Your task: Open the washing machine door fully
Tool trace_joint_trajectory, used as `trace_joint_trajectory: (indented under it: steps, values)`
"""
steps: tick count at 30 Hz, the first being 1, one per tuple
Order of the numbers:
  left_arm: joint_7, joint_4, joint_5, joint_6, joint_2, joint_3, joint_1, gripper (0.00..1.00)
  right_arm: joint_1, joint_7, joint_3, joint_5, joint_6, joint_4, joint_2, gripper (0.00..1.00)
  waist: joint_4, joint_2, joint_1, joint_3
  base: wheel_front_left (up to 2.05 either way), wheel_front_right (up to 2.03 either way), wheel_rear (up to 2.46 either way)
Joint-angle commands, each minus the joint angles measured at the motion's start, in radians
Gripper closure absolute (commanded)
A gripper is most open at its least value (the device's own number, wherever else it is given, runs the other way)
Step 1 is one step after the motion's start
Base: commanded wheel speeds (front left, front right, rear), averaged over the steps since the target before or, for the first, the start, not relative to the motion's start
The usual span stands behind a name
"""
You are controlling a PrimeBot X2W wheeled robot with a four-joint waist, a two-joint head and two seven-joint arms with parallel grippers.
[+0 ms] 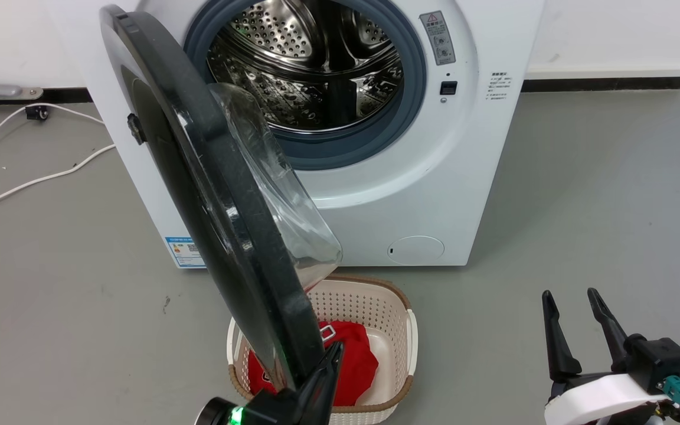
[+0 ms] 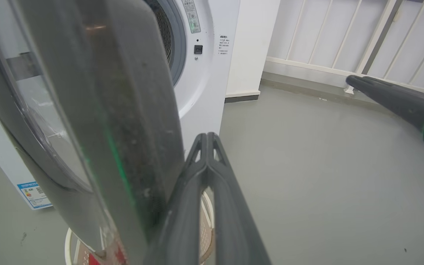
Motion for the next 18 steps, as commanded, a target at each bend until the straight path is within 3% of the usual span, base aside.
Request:
trace_joint_trajectory:
  steps: [1,18]
  values:
    - [-0.002,-0.013,0.003,0.018,0.016,0.025,0.021,1.0,-0.009,-0.003,0.0,0.004,0.0,0.003,0.001,0.0,0.005,0.0,0.0,0.001,0.0,0.0,0.0]
    - [-0.002,-0.239,0.051,0.107,0.039,0.147,0.203,1.0,0.0,0.02,-0.008,-0.016,0.0,0.005,0.001,0.0,0.075,0.0,0.0,0.008,0.0,0.0,0.0]
